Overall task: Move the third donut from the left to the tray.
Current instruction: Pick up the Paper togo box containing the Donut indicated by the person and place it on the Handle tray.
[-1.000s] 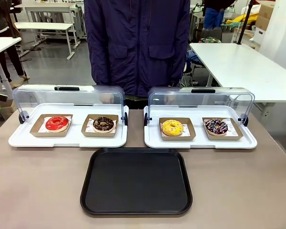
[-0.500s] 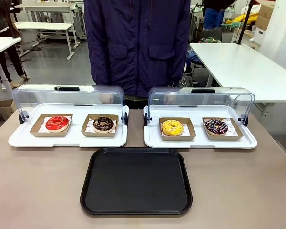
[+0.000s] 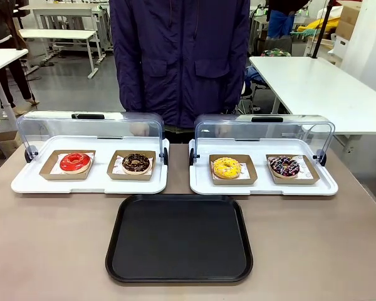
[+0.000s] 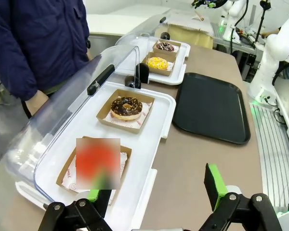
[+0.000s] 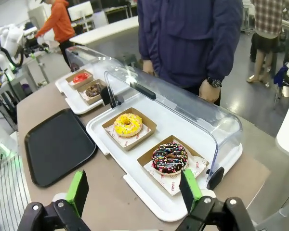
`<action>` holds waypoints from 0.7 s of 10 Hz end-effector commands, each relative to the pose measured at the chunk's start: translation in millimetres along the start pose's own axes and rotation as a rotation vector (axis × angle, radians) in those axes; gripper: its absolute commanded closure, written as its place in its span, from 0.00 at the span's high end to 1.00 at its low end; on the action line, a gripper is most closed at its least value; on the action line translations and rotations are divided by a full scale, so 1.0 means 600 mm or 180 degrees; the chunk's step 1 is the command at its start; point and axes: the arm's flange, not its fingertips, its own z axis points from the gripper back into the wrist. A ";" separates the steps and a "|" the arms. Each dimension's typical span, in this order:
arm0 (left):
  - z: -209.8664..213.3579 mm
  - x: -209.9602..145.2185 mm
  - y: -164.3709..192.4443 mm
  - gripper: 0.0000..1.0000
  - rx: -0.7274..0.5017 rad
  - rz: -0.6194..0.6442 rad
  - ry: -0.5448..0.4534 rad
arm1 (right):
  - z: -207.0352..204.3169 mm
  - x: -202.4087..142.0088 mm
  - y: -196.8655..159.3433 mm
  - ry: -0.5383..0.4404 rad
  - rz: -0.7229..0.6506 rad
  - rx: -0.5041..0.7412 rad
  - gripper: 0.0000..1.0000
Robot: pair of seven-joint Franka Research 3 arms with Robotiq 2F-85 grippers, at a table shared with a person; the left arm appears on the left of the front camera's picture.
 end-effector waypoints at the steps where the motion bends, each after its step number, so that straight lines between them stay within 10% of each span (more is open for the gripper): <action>1: 0.001 0.003 -0.001 1.00 0.0003 -0.0024 -0.0005 | 0.000 0.003 -0.005 -0.0099 0.0078 0.0002 1.00; 7: 0.001 0.003 -0.001 1.00 0.0003 -0.0024 -0.0005 | 0.000 0.003 -0.005 -0.0099 0.0078 0.0002 1.00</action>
